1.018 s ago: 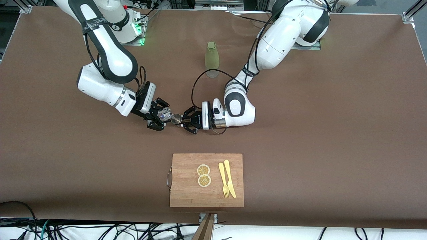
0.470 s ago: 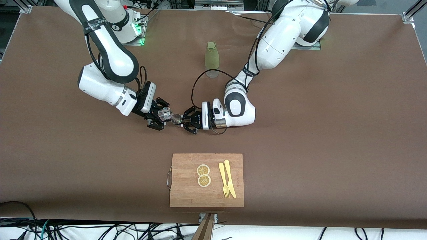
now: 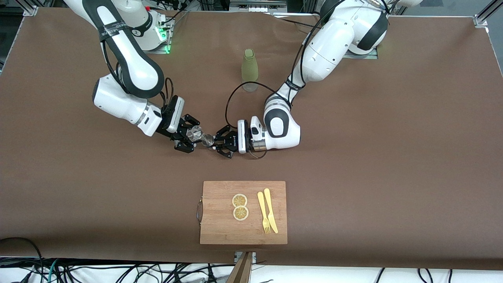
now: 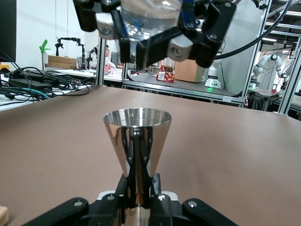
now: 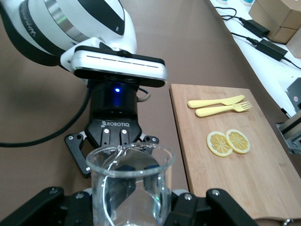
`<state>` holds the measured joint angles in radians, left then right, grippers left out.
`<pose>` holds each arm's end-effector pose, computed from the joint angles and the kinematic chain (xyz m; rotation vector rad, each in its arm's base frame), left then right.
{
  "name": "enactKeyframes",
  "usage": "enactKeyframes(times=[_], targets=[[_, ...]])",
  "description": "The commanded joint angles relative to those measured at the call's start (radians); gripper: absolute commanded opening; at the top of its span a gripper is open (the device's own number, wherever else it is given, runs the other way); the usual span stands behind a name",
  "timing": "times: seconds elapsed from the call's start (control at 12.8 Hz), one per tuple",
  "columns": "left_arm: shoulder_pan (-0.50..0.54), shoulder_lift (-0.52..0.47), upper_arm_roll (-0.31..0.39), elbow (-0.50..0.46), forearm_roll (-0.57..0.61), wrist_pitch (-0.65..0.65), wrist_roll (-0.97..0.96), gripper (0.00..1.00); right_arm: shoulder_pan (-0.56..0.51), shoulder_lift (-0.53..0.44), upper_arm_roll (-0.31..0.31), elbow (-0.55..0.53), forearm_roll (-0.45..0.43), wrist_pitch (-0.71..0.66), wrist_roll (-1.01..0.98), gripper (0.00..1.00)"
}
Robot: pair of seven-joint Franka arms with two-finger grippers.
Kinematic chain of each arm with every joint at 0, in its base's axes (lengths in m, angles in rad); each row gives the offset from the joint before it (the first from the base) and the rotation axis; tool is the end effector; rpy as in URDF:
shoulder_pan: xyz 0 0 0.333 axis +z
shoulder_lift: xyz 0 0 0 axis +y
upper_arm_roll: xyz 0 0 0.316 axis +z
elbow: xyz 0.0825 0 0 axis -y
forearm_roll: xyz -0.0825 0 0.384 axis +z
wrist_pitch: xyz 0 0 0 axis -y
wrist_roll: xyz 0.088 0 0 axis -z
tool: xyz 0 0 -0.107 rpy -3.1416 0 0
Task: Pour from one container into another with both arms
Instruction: 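Move the beaker back with the right gripper while the left gripper returns the jigger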
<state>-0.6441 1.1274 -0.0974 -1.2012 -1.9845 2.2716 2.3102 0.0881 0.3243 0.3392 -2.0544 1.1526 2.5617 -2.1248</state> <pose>0.5631 -0.5163 0.1080 1.4485 -1.1661 1.0839 0.5579 0.2319 0.2995 -1.8138 -1.8111 -0.9253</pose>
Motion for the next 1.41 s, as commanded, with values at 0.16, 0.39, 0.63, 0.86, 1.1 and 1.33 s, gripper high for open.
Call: enactKeyframes(times=[0.16, 0.39, 0.63, 0.86, 1.1, 1.33], targets=[[-0.012, 0.015, 0.011, 0.035, -0.042, -0.004, 0.0, 0.0, -0.018, -0.074, 0.007, -0.032, 0.07, -0.116, 0.008, 0.12], [-0.006, 0.006, 0.011, 0.019, -0.04, -0.009, 0.008, 0.0, -0.036, -0.083, -0.017, -0.029, 0.169, -0.21, 0.005, 0.12], [0.018, -0.009, 0.013, -0.001, -0.024, -0.03, 0.014, 0.0, -0.041, -0.093, -0.077, -0.013, 0.226, -0.332, 0.008, 0.12], [0.075, -0.05, 0.013, -0.046, 0.048, -0.082, 0.014, 0.0, -0.045, -0.093, -0.144, -0.013, 0.266, -0.428, 0.011, 0.12], [0.142, -0.084, 0.015, -0.101, 0.09, -0.167, 0.06, 0.0, -0.059, -0.077, -0.235, -0.013, 0.276, -0.507, 0.025, 0.12], [0.231, -0.127, 0.015, -0.179, 0.201, -0.251, 0.078, 0.0, -0.073, -0.057, -0.372, -0.032, 0.259, -0.581, 0.016, 0.13]])
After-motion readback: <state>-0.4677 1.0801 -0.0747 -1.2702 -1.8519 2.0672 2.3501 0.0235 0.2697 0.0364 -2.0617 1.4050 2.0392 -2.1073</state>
